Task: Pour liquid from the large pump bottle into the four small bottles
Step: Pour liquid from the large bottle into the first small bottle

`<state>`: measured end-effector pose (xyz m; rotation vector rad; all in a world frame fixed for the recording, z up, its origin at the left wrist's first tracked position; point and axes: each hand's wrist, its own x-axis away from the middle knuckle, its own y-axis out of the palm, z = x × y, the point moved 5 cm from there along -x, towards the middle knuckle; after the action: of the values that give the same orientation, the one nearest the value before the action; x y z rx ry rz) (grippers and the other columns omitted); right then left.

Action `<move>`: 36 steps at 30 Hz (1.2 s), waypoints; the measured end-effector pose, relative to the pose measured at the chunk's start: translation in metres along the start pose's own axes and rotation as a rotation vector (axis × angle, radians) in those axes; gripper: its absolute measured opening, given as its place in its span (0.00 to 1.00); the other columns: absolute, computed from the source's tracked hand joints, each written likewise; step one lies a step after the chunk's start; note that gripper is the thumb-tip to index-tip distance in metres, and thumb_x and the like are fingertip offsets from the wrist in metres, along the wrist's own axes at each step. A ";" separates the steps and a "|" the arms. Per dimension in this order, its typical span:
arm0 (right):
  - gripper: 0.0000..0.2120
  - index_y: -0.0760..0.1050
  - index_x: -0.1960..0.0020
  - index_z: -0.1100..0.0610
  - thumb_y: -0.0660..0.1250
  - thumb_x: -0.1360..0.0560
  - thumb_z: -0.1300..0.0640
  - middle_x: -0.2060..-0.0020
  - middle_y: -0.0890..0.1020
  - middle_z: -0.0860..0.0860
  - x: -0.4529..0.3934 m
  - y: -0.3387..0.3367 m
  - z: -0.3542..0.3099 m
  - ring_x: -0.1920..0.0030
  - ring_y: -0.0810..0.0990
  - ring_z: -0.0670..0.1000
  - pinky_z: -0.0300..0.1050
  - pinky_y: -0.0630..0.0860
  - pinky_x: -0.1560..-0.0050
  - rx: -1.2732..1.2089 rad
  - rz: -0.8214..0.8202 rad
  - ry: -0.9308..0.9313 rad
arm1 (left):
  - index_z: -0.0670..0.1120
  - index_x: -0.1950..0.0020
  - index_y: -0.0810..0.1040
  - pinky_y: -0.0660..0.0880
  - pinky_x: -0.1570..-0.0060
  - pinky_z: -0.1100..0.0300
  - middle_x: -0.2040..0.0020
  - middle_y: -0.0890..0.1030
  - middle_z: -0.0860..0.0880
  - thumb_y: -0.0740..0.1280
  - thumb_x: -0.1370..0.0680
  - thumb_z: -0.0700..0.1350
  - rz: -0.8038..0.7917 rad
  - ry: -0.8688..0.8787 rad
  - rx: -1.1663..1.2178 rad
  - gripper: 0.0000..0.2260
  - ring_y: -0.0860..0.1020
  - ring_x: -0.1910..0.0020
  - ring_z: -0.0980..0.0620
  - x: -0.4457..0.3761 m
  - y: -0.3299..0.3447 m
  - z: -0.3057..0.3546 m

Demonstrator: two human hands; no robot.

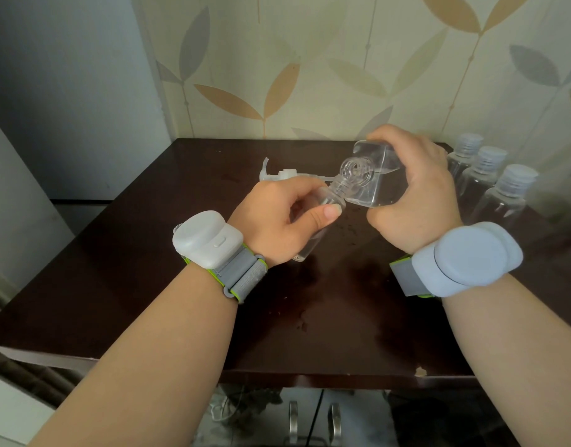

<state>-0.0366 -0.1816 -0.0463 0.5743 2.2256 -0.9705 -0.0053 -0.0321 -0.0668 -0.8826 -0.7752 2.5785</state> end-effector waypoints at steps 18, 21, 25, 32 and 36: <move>0.28 0.73 0.44 0.55 0.65 0.42 0.72 0.54 0.69 0.49 0.000 0.000 0.000 0.52 0.61 0.46 0.60 0.65 0.42 -0.004 0.000 -0.001 | 0.42 0.53 0.79 0.73 0.61 0.53 0.64 0.79 0.41 0.62 0.29 0.53 0.014 -0.004 -0.011 0.15 0.74 0.66 0.49 0.000 -0.001 0.000; 0.28 0.73 0.44 0.55 0.65 0.42 0.72 0.54 0.69 0.49 0.000 0.000 0.000 0.51 0.62 0.47 0.60 0.64 0.41 0.000 0.000 0.008 | 0.43 0.53 0.79 0.73 0.61 0.53 0.63 0.80 0.41 0.62 0.29 0.53 0.018 -0.005 -0.014 0.15 0.74 0.66 0.50 0.000 -0.001 0.001; 0.28 0.73 0.44 0.55 0.65 0.42 0.72 0.54 0.69 0.49 -0.001 0.000 0.001 0.51 0.62 0.49 0.60 0.64 0.41 0.009 -0.015 0.015 | 0.42 0.51 0.79 0.71 0.61 0.55 0.62 0.80 0.41 0.62 0.29 0.53 0.014 -0.003 -0.023 0.17 0.74 0.65 0.50 0.000 -0.001 0.001; 0.28 0.73 0.44 0.55 0.66 0.42 0.72 0.55 0.69 0.49 -0.001 0.000 0.000 0.51 0.62 0.50 0.62 0.63 0.40 0.009 -0.019 0.021 | 0.41 0.51 0.79 0.72 0.61 0.54 0.62 0.80 0.40 0.62 0.29 0.53 0.011 0.007 -0.018 0.17 0.74 0.64 0.48 0.000 -0.001 0.002; 0.29 0.73 0.43 0.55 0.66 0.42 0.72 0.54 0.68 0.49 -0.001 0.000 0.000 0.50 0.62 0.50 0.66 0.61 0.39 0.009 -0.021 0.024 | 0.42 0.51 0.79 0.72 0.61 0.53 0.62 0.80 0.41 0.62 0.29 0.53 0.008 0.002 -0.018 0.16 0.74 0.64 0.48 0.000 -0.001 0.002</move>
<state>-0.0358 -0.1819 -0.0457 0.5708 2.2534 -0.9897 -0.0061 -0.0322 -0.0651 -0.8958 -0.7976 2.5806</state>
